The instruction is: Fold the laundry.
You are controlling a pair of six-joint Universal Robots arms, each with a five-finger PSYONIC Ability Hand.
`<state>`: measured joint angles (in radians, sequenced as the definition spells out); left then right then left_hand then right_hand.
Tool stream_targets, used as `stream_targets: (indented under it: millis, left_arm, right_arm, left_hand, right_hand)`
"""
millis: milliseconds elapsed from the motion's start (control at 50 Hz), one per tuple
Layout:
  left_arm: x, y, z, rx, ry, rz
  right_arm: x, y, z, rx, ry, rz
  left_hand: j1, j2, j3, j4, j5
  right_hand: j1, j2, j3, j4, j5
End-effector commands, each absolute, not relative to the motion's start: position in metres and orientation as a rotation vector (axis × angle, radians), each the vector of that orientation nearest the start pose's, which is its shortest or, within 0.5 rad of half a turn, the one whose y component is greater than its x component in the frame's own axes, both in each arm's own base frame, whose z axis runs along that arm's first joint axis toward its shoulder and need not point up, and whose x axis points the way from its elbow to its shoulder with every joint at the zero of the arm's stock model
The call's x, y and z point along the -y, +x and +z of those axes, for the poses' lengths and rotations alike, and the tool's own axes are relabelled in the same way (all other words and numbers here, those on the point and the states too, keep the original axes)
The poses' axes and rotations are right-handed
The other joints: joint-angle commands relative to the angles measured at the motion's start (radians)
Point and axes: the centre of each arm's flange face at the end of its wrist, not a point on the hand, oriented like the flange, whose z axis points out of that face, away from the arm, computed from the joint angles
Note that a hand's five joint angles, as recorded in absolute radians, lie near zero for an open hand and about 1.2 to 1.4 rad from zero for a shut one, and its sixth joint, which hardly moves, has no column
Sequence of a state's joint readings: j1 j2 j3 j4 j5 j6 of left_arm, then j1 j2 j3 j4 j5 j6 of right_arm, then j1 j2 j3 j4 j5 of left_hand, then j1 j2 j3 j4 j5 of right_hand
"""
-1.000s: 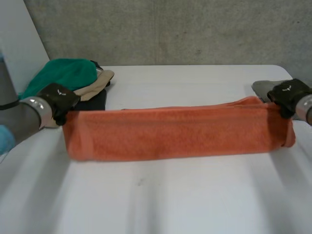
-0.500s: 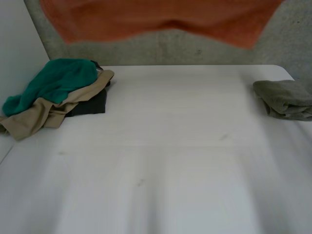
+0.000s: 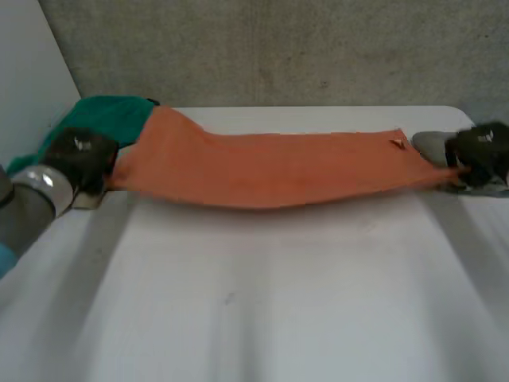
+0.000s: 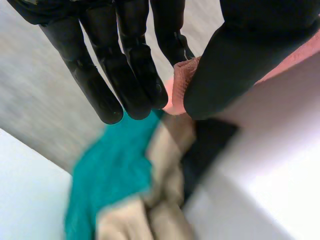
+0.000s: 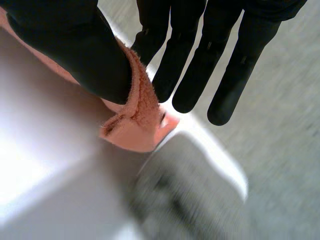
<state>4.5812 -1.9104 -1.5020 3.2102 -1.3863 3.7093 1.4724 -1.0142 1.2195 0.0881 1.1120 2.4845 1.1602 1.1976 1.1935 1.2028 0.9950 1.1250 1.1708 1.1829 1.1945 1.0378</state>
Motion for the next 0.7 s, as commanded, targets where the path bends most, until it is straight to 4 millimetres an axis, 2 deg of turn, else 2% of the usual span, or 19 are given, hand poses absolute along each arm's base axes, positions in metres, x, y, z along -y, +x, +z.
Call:
stream_targets:
  millis: [20, 40, 60, 120, 160, 240, 320, 400, 460, 480, 560, 700]
  left_arm:
    - [0.266, -0.175, 0.202, -2.253, 1.24, -1.436]
    - [0.257, -0.174, 0.203, -2.269, 1.275, -1.387]
    - [0.238, -0.172, 0.206, -2.293, 1.345, -1.305]
    - [0.207, -0.169, 0.213, -2.34, 1.463, -1.186]
    - [0.191, -0.169, 0.218, -2.368, 1.536, -1.145]
    - [0.189, -0.169, 0.226, -2.322, 1.593, -1.182]
    - [0.21, -0.164, 0.225, -2.276, 1.563, -1.205]
    - [0.245, -0.163, 0.221, -2.207, 1.487, -1.222]
    - [0.263, -0.165, 0.222, -2.166, 1.438, -1.247]
    - [0.275, -0.168, 0.223, -2.141, 1.403, -1.284]
    - [0.302, -0.181, 0.221, -2.137, 1.327, -1.393]
    - [0.345, -0.202, 0.216, -2.142, 1.218, -1.538]
  right_arm:
    - [0.348, 0.094, 0.199, -2.594, -1.274, -1.47]
    - [0.339, 0.093, 0.199, -2.604, -1.304, -1.405]
    - [0.324, 0.09, 0.199, -2.612, -1.379, -1.286]
    - [0.298, 0.086, 0.202, -2.58, -1.54, -1.108]
    - [0.289, 0.084, 0.207, -2.533, -1.662, -1.067]
    - [0.294, 0.086, 0.211, -2.514, -1.687, -1.136]
    - [0.311, 0.091, 0.208, -2.533, -1.624, -1.224]
    - [0.33, 0.097, 0.208, -2.533, -1.558, -1.321]
    - [0.347, 0.106, 0.21, -2.511, -1.504, -1.433]
    - [0.356, 0.11, 0.211, -2.496, -1.472, -1.5]
    - [0.379, 0.123, 0.211, -2.457, -1.383, -1.653]
    - [0.407, 0.148, 0.197, -2.427, -1.317, -1.827]
  left_hand:
    - [0.236, 0.199, 0.203, 0.193, 0.227]
    - [0.236, 0.199, 0.203, 0.193, 0.227]
    - [0.236, 0.199, 0.203, 0.193, 0.227]
    - [0.236, 0.199, 0.203, 0.193, 0.227]
    - [0.236, 0.199, 0.203, 0.193, 0.227]
    - [0.236, 0.199, 0.203, 0.193, 0.227]
    - [0.236, 0.199, 0.203, 0.193, 0.227]
    - [0.236, 0.199, 0.203, 0.193, 0.227]
    - [0.236, 0.199, 0.203, 0.193, 0.227]
    - [0.236, 0.199, 0.203, 0.193, 0.227]
    - [0.236, 0.199, 0.203, 0.193, 0.227]
    - [0.236, 0.199, 0.203, 0.193, 0.227]
  right_hand:
    - [0.271, 0.225, 0.213, 0.202, 0.184]
    - [0.271, 0.225, 0.213, 0.202, 0.184]
    - [0.271, 0.225, 0.213, 0.202, 0.184]
    - [0.271, 0.225, 0.213, 0.202, 0.184]
    - [0.271, 0.225, 0.213, 0.202, 0.184]
    - [0.271, 0.225, 0.213, 0.202, 0.184]
    - [0.271, 0.225, 0.213, 0.202, 0.184]
    - [0.271, 0.225, 0.213, 0.202, 0.184]
    - [0.271, 0.225, 0.213, 0.202, 0.184]
    - [0.271, 0.225, 0.213, 0.202, 0.184]
    - [0.271, 0.225, 0.213, 0.202, 0.184]
    - [0.271, 0.225, 0.213, 0.202, 0.184]
